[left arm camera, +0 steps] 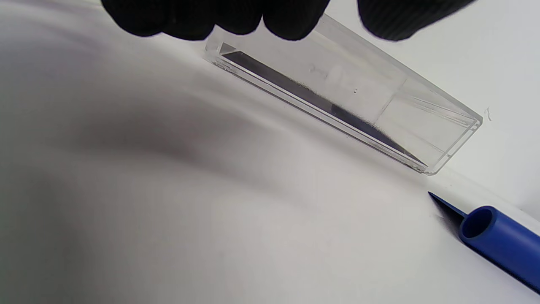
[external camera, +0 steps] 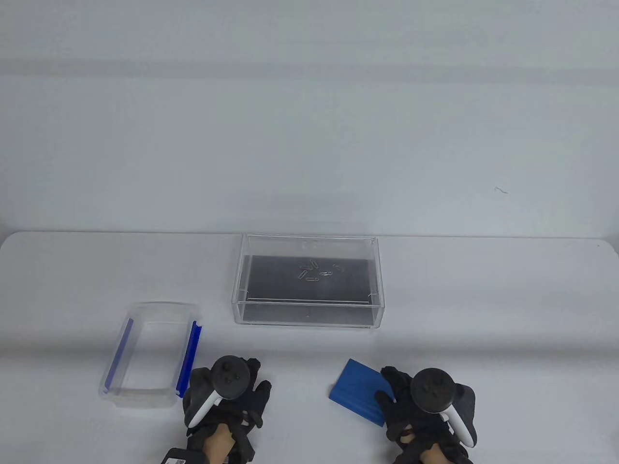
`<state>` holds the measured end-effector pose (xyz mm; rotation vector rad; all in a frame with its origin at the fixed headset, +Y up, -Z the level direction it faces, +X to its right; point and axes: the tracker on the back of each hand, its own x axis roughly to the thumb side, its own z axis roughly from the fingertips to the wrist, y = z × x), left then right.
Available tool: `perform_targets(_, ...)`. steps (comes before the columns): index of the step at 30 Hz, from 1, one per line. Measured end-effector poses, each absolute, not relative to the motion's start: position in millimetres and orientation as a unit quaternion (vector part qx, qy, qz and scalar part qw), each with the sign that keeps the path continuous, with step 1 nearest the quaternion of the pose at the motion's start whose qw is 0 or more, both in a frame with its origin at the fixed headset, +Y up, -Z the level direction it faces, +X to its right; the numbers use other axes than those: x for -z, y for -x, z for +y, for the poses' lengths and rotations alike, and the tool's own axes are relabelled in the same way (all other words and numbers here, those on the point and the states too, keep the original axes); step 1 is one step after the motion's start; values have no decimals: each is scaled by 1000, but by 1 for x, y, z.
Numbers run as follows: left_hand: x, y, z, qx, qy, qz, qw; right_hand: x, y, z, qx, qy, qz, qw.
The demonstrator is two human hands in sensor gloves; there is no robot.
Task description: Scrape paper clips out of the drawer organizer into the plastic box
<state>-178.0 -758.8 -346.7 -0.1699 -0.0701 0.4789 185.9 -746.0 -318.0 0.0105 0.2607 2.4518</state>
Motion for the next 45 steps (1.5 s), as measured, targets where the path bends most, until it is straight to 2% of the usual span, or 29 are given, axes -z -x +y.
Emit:
perform_targets(12, 345, 182, -758, -267, 84, -27, 960, 317, -186, -743, -941, -6, 92, 327)
perform_targets(23, 344, 181, -761, -279, 93, -44, 955, 310, -161, -736, -955, -53, 84, 279)
perform_targets(34, 343, 181, -761, -274, 102, -48, 955, 312, -123, -756, -984, -78, 111, 119)
perform_targets(41, 343, 181, -762, -267, 105, -46, 957, 313, -118, -765, -992, -31, 116, 32)
perform_targets(45, 343, 181, -762, -268, 103, -47, 957, 314, -115, -769, -992, -21, 122, 21)
